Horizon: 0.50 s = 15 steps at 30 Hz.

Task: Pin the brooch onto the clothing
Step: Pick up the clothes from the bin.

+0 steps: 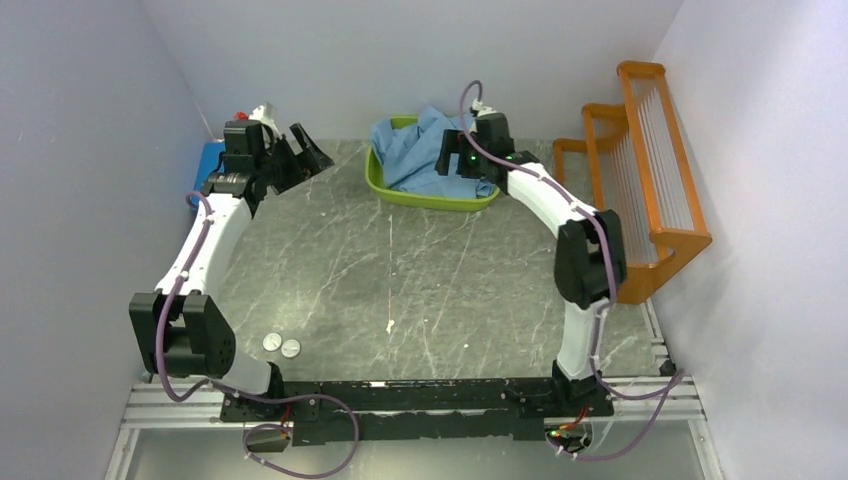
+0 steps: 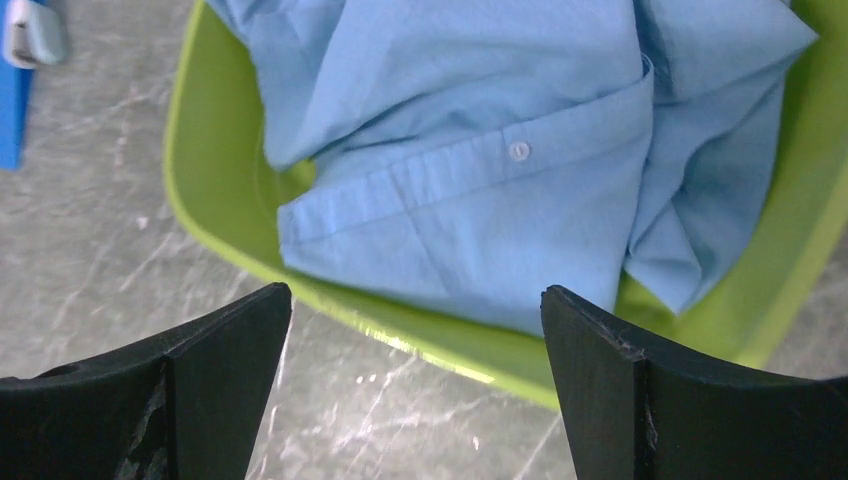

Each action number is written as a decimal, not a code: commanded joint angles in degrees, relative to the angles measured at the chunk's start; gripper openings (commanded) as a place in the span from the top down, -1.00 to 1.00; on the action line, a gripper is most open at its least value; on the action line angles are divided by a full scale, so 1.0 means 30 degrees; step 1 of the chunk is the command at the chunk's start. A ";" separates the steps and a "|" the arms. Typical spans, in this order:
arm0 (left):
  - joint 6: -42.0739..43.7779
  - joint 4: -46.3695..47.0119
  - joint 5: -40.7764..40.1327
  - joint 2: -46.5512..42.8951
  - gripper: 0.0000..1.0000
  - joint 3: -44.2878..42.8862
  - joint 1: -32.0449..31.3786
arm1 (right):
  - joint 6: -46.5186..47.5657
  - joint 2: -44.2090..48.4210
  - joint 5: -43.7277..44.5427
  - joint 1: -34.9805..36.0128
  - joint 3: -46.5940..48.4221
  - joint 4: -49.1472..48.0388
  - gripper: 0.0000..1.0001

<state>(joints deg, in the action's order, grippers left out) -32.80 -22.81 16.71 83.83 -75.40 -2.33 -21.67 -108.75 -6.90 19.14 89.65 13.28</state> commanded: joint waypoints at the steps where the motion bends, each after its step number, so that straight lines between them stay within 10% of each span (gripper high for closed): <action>1: 0.0237 -0.0163 0.0206 0.0457 -0.85 -0.0608 -0.0017 | 0.1365 -0.2943 0.2132 0.0520 0.4376 0.3214 -1.00; 15: 0.1526 0.0103 0.1424 0.1971 -0.85 0.0008 -0.0280 | -0.0074 -1.0594 0.0650 0.1504 1.2577 0.4633 -0.89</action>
<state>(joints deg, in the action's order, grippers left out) -30.44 -23.03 18.11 89.38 -74.46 -2.55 -19.59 -136.79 -3.60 22.41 121.97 25.74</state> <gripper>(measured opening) 0.923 0.966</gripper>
